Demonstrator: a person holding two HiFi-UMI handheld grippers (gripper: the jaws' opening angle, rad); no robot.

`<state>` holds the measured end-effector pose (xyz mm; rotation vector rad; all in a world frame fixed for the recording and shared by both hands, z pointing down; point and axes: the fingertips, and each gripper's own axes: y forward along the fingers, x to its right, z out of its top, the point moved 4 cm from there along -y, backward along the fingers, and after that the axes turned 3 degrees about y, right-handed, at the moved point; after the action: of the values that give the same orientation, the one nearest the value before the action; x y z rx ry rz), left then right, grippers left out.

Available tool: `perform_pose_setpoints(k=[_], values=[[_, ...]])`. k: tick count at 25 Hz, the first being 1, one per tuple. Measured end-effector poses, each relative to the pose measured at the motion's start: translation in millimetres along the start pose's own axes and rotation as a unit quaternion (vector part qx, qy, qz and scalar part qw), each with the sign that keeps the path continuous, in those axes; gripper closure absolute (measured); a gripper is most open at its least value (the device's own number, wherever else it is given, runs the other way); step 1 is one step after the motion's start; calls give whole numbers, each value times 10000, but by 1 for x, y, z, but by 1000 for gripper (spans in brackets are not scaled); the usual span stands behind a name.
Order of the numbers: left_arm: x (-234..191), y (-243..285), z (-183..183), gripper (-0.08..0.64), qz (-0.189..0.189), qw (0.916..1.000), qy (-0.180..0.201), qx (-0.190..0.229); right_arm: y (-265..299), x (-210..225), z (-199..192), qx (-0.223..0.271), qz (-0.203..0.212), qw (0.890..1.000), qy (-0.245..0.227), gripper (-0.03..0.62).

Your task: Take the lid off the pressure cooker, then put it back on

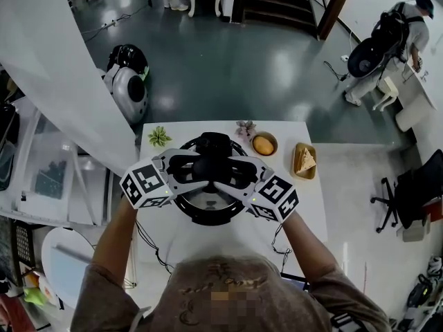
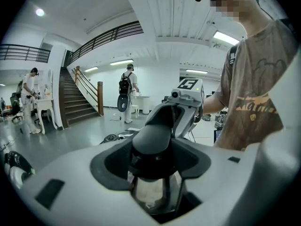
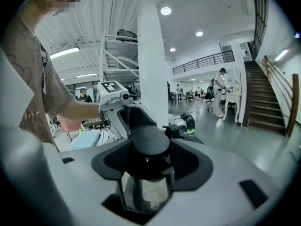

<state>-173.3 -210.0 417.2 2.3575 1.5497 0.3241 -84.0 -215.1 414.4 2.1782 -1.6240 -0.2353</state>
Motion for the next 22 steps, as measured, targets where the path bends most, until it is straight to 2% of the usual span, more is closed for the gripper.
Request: perform_pose_setpoints(k=[9,22], values=[[-7,4,2,298,-772,9966,300,34,-3,-6,-1,107,-696,9966,419,337],[-12,7,4,298,-1709,9827,705,101,-4,-19,-1,226,-1640,9812,992,337]])
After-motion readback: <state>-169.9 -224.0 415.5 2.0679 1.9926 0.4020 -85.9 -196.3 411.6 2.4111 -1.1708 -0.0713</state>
